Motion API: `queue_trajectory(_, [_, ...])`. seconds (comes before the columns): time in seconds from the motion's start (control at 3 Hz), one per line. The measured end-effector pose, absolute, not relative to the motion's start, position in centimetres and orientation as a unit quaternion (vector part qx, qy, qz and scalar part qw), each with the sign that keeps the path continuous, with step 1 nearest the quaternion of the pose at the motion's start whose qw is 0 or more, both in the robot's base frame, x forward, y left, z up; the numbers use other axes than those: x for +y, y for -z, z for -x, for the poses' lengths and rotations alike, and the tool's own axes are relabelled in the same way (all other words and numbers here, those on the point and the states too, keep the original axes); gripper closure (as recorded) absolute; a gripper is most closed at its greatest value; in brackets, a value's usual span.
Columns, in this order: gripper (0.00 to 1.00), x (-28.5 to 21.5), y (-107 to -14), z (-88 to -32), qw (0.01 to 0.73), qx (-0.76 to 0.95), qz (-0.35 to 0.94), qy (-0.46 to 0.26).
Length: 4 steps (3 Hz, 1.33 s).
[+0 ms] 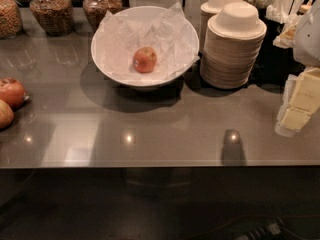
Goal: Pick apple from white bowl
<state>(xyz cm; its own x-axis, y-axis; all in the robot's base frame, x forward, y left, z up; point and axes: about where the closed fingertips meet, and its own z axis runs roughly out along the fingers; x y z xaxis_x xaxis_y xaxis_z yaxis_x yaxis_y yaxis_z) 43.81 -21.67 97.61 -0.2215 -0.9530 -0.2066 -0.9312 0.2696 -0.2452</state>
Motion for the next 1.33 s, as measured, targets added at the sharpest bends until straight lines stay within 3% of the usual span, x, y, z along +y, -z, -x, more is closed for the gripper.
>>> queue_trajectory(0.67, [0.00,-21.4,-97.8,-44.2,0.169,0.778,0.604,0.035])
queue_trajectory(1.33, [0.00,-15.6,-98.8,-50.0,0.288,0.729,0.621,-0.009])
